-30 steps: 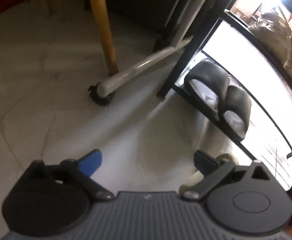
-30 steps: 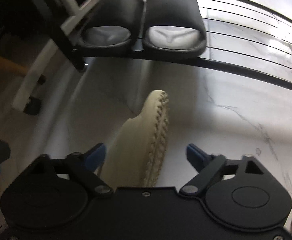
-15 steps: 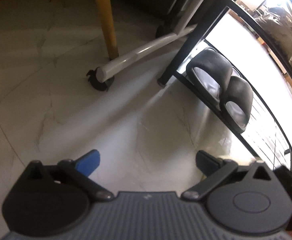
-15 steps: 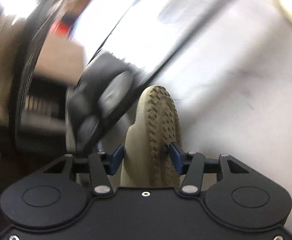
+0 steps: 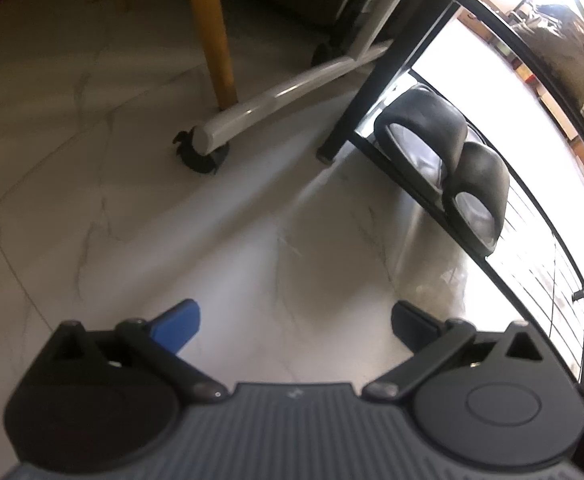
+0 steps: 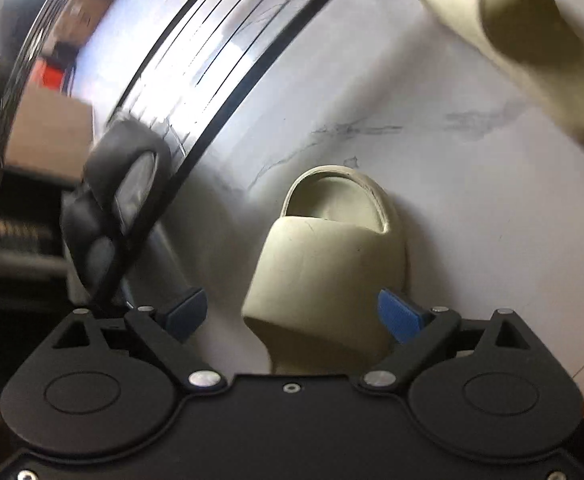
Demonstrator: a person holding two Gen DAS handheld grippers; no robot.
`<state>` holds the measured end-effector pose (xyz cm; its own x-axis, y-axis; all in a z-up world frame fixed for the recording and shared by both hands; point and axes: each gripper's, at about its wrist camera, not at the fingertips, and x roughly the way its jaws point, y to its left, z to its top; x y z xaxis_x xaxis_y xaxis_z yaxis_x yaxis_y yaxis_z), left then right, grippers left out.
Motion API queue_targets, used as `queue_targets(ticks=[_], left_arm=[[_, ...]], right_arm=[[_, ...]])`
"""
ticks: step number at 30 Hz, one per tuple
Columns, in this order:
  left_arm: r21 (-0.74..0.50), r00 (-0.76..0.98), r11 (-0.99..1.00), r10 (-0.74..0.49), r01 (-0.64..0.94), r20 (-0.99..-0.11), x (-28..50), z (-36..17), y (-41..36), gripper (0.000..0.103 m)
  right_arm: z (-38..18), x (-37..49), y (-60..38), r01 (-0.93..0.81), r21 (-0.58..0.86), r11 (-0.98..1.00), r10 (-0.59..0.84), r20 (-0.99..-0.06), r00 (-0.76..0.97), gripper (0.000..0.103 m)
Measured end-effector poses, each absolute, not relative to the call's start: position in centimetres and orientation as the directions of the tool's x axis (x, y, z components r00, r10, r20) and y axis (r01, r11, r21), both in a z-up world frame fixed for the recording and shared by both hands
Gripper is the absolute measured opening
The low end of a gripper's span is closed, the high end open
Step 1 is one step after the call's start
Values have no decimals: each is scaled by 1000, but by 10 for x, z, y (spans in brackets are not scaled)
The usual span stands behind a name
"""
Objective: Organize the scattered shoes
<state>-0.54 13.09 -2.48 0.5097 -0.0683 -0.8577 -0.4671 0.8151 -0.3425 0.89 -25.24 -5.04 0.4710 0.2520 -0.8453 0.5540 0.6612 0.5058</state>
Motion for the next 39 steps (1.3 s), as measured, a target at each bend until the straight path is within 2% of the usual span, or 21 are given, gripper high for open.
queue_targets(ticks=[3, 6, 8, 13, 18, 20, 23, 30, 39], left_arm=[[-354, 512, 806, -74, -474, -856, -7, -25, 133, 102], [-364, 512, 811, -94, -459, -854, -7, -25, 130, 102], [-362, 511, 821, -102, -441, -853, -6, -25, 126, 102], [-374, 500, 841, -147, -391, -854, -4, -30, 116, 102], [-413, 490, 820, -192, -395, -850, -3, -37, 114, 102], [-433, 480, 808, -218, -399, -850, -3, -41, 113, 102], [-426, 463, 811, -222, -401, -858, -1, -45, 111, 102], [-402, 438, 818, -208, -412, -874, 1, -52, 109, 102], [-372, 422, 833, -189, -409, -887, -2, -54, 108, 102]], right_arm=[[-30, 20, -245, 455, 415, 788, 213, -877, 431, 100], [-10, 36, -231, 225, 204, 953, 104, -916, 387, 103], [-10, 44, -225, 89, 139, 986, 99, -929, 357, 103], [-23, 55, -200, -224, 21, 974, 83, -959, 271, 103], [-30, 41, -169, -457, -147, 877, 17, -942, 335, 103], [-34, 37, -164, -492, -191, 849, -6, -935, 354, 103], [-43, 38, -164, -496, -176, 850, 1, -942, 336, 103], [-62, 49, -168, -427, -178, 886, -72, -965, 252, 103], [-57, 47, -165, -379, -162, 911, -68, -966, 249, 103]])
